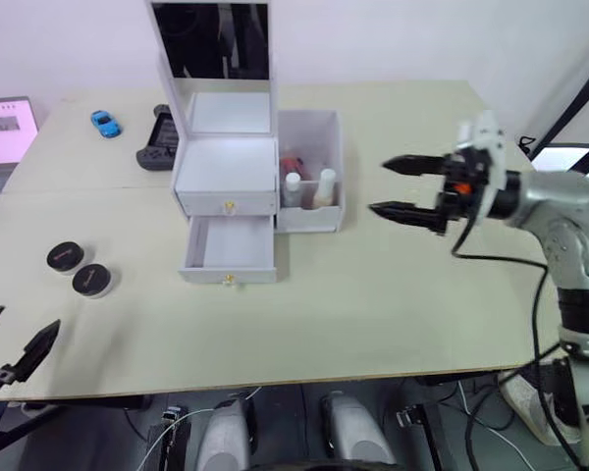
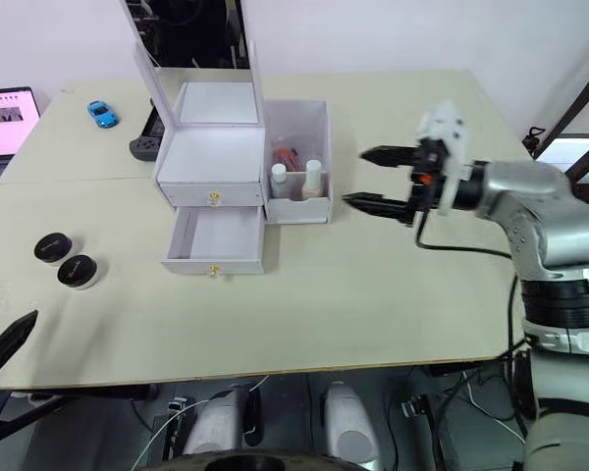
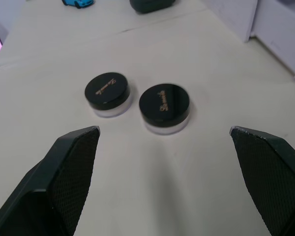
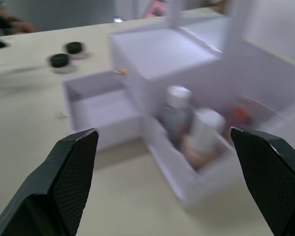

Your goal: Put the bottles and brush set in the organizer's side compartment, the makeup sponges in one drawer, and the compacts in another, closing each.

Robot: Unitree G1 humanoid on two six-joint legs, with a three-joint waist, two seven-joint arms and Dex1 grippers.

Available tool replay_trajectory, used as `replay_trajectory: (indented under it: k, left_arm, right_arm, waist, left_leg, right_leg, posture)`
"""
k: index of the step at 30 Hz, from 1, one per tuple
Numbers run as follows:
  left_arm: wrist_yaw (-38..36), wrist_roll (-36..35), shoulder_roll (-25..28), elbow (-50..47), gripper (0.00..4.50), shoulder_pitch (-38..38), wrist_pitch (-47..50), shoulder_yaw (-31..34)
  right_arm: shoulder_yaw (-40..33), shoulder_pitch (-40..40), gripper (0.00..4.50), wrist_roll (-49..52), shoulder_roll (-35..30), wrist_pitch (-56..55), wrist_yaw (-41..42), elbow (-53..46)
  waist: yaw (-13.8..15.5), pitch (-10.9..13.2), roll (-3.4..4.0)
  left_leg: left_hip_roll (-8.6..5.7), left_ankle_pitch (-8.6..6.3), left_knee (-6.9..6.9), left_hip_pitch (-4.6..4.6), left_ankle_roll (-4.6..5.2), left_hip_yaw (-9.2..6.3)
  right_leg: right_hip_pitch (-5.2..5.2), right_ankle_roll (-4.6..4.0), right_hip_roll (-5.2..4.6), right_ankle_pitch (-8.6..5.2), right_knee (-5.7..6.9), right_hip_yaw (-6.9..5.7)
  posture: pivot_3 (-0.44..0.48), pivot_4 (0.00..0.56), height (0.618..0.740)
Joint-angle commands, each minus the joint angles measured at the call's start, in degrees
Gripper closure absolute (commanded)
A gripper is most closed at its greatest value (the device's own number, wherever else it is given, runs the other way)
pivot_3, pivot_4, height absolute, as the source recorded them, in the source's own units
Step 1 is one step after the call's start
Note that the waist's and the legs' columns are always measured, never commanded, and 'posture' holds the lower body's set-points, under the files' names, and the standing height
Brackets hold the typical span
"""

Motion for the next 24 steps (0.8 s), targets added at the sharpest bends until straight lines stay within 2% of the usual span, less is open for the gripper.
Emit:
replay_trajectory:
  k: [1,8,13,20,24]
  left_arm:
    - [1.8,-1.1,0.8,-2.1,0.03,-0.6,3.1,0.2]
    - [4.9,-3.0,-0.6,-2.8,0.03,-3.0,8.8,-0.4]
    - [6.2,-1.1,-0.8,0.4,0.03,-5.2,9.2,-2.1]
    - [5.3,2.1,-1.2,5.3,0.03,-8.8,5.5,-5.3]
    - [5.3,3.1,-1.8,7.1,0.03,-10.1,3.9,-6.4]
  right_arm:
    - [1.6,-2.4,0.00,2.7,-0.3,2.7,2.3,-5.0]
    - [8.0,-11.6,0.00,5.9,-2.5,11.2,9.9,-6.8]
    - [9.0,-15.4,0.00,7.4,-1.4,16.5,9.4,-5.4]
    - [6.0,-20.4,0.00,12.0,-0.6,24.8,7.2,-4.7]
    - [3.1,-21.7,0.00,14.1,0.7,25.8,4.4,-4.4]
  waist:
    - [0.0,0.0,-0.03]
    - [-0.1,0.0,-0.10]
    - [-0.1,-0.1,-0.20]
    - [-0.1,-0.1,-0.22]
    - [-0.2,-0.1,-0.22]
  left_leg:
    - [-0.01,0.00,0.00,0.00,0.00,0.03]
    - [-0.21,0.00,0.05,-0.02,0.05,0.63]
    - [-0.21,-0.01,0.05,0.01,0.05,0.58]
    - [-0.21,-0.02,0.03,-0.02,0.04,0.60]
    - [-0.20,-0.02,-0.03,-0.02,0.03,0.60]
  right_leg:
    - [0.04,0.00,-0.01,0.00,-0.05,-0.03]
    - [0.08,-0.06,-0.68,0.06,-0.02,-0.39]
    - [-0.11,-0.06,-0.71,0.06,0.00,-0.48]
    - [-0.18,-0.08,-0.76,0.07,-0.01,-0.49]
    - [-0.18,-0.08,-0.81,0.07,-0.02,-0.52]
  posture:
    - [0.000,0.150,0.737]
    - [0.000,0.150,0.737]
    - [0.000,0.150,0.737]
    - [0.000,0.150,0.737]
    - [0.000,0.150,0.737]
